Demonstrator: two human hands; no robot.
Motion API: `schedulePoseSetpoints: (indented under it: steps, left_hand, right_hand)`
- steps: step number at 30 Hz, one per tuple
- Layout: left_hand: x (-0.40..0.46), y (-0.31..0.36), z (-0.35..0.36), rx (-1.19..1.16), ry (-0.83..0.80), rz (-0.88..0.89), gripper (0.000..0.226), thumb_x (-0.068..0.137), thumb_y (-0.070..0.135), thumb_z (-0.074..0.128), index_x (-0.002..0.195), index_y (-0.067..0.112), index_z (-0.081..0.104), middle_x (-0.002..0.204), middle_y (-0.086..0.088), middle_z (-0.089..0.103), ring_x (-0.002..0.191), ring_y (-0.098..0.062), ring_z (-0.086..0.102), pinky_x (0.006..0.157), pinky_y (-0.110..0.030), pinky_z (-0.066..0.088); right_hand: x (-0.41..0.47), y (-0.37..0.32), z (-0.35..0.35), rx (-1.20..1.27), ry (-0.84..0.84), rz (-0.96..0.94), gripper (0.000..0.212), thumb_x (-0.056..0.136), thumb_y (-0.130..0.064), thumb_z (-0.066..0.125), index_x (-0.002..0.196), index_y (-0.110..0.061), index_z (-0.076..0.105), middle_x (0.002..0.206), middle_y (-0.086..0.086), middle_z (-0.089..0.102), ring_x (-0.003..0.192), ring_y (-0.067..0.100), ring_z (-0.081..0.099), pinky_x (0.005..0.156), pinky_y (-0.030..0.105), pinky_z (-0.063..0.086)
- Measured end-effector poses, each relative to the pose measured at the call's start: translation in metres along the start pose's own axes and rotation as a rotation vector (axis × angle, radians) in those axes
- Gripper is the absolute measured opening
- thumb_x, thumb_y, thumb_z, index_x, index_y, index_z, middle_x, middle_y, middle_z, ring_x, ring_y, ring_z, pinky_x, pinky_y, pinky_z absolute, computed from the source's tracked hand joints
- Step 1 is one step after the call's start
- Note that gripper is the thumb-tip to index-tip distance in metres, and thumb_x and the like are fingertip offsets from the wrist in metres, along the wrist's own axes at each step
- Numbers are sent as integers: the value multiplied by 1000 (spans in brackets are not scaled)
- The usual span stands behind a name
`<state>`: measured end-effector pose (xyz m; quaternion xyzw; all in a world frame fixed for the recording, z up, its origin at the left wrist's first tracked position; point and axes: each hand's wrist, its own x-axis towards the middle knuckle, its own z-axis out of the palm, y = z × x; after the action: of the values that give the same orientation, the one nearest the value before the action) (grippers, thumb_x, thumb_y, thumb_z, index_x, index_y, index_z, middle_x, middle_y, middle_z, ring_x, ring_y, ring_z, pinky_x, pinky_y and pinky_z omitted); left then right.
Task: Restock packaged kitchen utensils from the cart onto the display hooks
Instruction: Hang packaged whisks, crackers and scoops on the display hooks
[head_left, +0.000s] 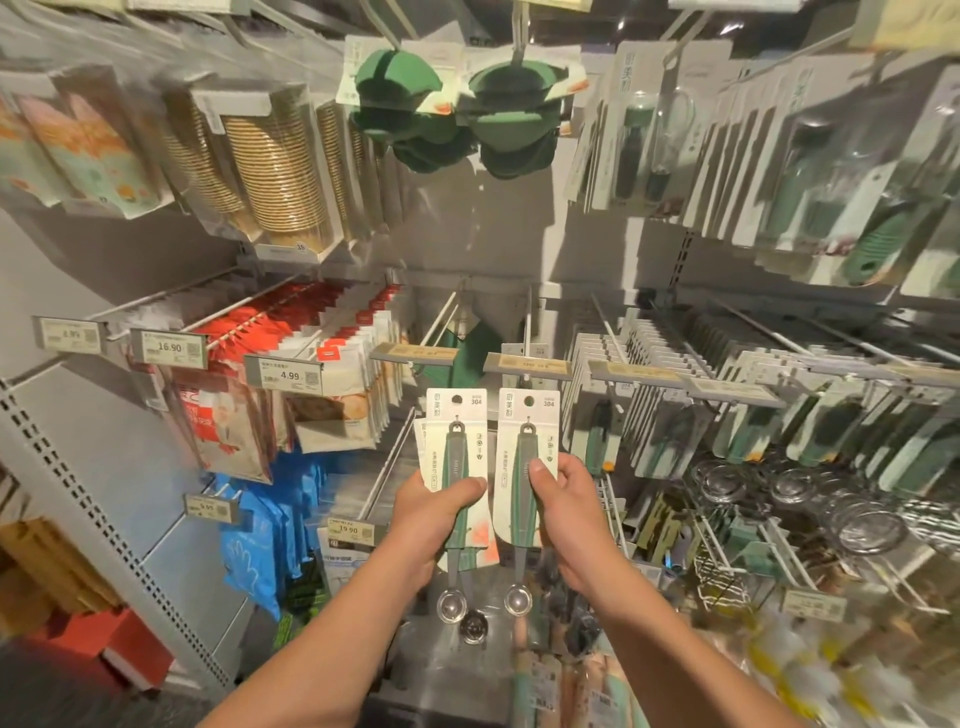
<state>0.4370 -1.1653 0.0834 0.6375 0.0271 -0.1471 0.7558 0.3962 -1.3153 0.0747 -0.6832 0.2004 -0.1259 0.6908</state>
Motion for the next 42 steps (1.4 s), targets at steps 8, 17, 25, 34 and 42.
schedulePoseSetpoints:
  steps: [8,17,25,34,42]
  left_hand:
    - [4,4,-3,4,43,24,27,83,3,81,104,19,73,91,3,81,87,-17,77,84,-37,60]
    - [2,2,-2,-1,-24,23,31,85,14,84,113,19,73,101,2,81,93,-15,77,88,-37,61]
    - [3,0,-7,37,-15,-46,19,96,42,69,112,32,68,104,11,76,97,-8,70,69,-22,49]
    - [3,-1,-3,74,-67,-58,40,101,54,55,125,25,68,103,5,80,95,-11,76,73,-23,54]
    - [0,-1,2,106,-125,-68,30,100,55,56,125,38,58,121,14,59,110,-9,53,99,-28,38]
  right_hand:
    - [15,-19,3,-58,22,14,43,103,-42,58,137,-16,53,137,6,61,128,26,57,111,49,45]
    - [44,-28,9,-126,73,62,39,103,-36,58,133,-11,55,127,4,62,116,25,58,95,36,44]
    - [34,-22,9,-152,-14,82,38,104,-29,60,137,-12,55,131,6,61,109,20,60,92,34,49]
    - [17,-24,26,-95,-176,70,11,99,-21,67,103,-16,76,88,-1,74,72,10,62,65,24,51]
    - [13,-17,29,-158,-138,50,13,98,-24,70,102,-11,70,92,-1,69,85,12,62,70,22,45]
